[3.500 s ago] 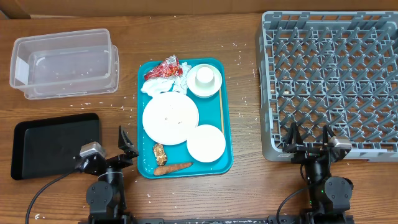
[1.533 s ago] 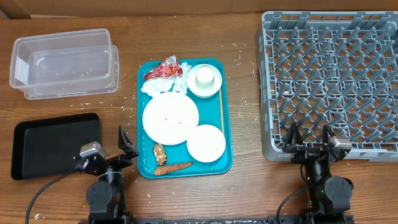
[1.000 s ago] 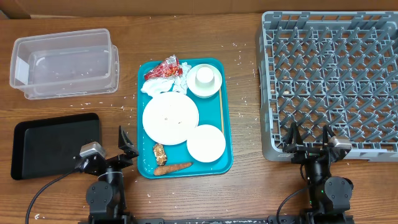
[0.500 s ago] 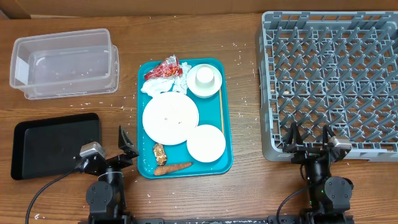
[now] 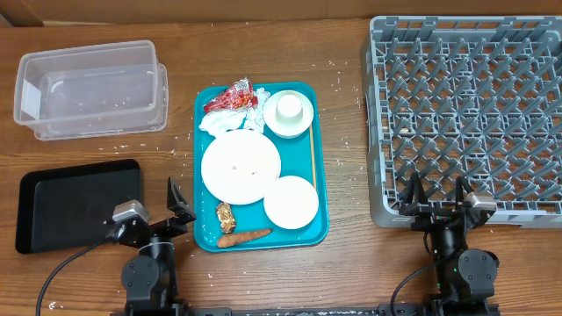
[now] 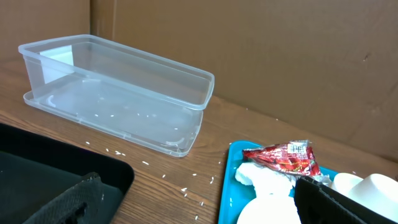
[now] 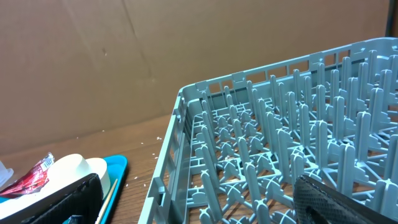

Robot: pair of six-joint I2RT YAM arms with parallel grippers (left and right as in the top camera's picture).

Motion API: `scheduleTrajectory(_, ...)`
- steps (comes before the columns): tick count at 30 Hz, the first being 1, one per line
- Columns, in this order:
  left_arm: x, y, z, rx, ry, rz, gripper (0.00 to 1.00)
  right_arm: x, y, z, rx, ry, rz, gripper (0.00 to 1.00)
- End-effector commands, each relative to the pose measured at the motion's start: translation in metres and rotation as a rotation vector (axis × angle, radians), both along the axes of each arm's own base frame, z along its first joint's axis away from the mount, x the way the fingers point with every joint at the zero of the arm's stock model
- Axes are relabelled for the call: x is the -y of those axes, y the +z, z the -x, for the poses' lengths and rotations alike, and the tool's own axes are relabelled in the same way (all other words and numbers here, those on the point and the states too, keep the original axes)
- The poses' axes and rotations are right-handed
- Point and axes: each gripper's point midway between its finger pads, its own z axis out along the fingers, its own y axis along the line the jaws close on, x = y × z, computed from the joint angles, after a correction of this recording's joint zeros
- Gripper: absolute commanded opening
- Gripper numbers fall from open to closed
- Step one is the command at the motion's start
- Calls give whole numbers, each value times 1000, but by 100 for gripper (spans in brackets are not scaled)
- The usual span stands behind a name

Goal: Sort waste into correct bins and load items into the dishwasher

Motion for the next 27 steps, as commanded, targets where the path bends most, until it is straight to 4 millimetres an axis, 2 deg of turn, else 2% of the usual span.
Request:
scheduleTrajectory(1, 14, 4, -3, 41, -83, 92, 100, -2, -1, 0, 7, 10, 7, 100)
scheduleTrajectory(2, 31, 4, -5, 48, -173, 178, 100, -2, -1, 0, 7, 10, 7, 100)
scheduleTrajectory(7, 62, 28, -3, 142, -358, 354, 100, -2, -1, 0, 7, 10, 7, 100)
scheduleTrajectory(12, 64, 58, 0, 265, -398, 524, 99, -2, -1, 0, 7, 10, 7, 100)
scheduleTrajectory(21, 63, 93, 9, 407, -435, 507, 100, -2, -1, 0, 7, 10, 7, 100)
scheduleTrajectory(27, 63, 103, 11, 418, -437, 489, 100, -2, -1, 0, 7, 10, 7, 100)
